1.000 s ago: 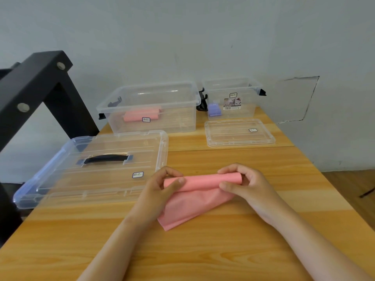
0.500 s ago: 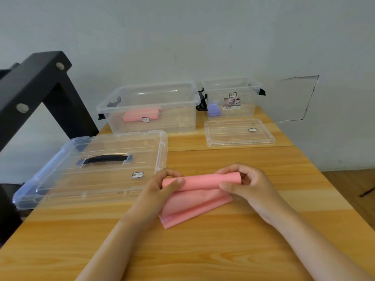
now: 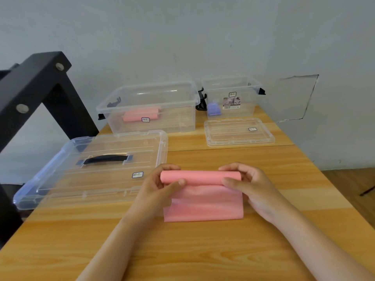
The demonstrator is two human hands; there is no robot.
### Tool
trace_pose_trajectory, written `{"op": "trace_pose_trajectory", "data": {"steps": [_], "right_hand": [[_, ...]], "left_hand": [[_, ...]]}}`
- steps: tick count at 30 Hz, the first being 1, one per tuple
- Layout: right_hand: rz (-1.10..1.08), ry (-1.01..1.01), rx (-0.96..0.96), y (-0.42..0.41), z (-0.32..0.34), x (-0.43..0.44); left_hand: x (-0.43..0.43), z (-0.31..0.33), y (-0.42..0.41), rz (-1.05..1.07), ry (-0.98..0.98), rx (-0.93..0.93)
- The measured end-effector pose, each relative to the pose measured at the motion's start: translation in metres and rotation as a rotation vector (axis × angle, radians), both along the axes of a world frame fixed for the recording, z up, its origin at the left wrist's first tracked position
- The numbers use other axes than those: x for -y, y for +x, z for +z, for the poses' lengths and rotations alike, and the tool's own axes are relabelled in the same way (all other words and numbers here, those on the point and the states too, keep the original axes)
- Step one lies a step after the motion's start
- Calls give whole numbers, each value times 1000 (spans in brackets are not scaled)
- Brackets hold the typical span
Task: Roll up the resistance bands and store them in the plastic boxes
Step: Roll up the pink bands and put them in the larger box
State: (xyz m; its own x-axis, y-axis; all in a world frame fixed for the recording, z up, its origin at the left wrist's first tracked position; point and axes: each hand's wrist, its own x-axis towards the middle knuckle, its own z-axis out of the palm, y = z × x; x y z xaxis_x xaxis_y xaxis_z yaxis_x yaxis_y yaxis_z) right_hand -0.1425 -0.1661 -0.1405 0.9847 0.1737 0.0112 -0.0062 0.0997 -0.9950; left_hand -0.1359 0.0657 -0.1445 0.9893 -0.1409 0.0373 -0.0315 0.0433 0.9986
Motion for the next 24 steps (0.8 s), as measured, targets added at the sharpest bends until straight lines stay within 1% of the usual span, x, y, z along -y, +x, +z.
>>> {"op": "trace_pose_trajectory", "data": {"steps": [3,5,6,8,12,15,18,21,24], "right_hand": [[13,60,79,-1,1,0],[27,102,95,-1,0,1],[26,104,100,0,0,1],[4,75,110,0,-1,0],[-36,-28,152,0,-2,-1],[-38,-41,158,1,-5,0],[6,-16,74,1,-4,1],[-10,-59,-25,5,-5,2],[2,-78,-79,7,-8,1]], "left_hand": [[1,1,-6,-86,-69,-88],[1,1,-8,-124,-176,-145],[2,3,-10,-130,-214,-170],[3,4,-9,-116,-229,-190],[5,1,-6,-90,-181,-180],[2,0,-2,-50,-75,-109],[0,-1,-2,-76,-64,-68],[0,-3,-1,-96,-15,3],[0,-4,-1,-106,30,51]]}}
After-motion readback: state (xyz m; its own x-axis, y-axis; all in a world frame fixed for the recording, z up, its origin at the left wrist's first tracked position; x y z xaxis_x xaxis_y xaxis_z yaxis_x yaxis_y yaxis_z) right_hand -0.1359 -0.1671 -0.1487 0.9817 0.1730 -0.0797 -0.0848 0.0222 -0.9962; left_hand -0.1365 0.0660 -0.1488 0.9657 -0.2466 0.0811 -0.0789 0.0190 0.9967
